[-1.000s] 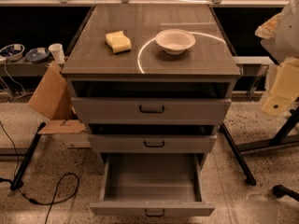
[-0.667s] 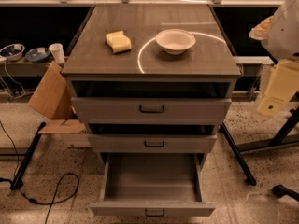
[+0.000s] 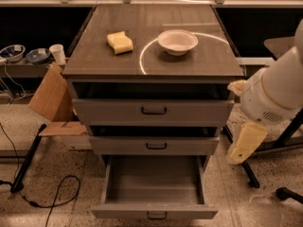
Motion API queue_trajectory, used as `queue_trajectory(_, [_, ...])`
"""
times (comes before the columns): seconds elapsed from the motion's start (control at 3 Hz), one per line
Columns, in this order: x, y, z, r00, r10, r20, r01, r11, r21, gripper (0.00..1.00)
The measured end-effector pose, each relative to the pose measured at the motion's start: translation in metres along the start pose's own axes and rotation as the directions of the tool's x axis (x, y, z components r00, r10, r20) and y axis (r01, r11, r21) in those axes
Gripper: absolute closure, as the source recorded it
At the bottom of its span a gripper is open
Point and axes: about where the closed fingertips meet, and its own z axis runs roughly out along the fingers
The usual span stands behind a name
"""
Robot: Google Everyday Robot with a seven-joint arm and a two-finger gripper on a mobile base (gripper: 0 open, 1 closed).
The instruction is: Close bottom drawer
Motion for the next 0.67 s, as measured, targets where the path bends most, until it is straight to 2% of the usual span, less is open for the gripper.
queue_trajectory(0.67, [0.028,0.055,0.146,0.998,0.057,0.03,-0.054,0.9949,-0.084,0.0])
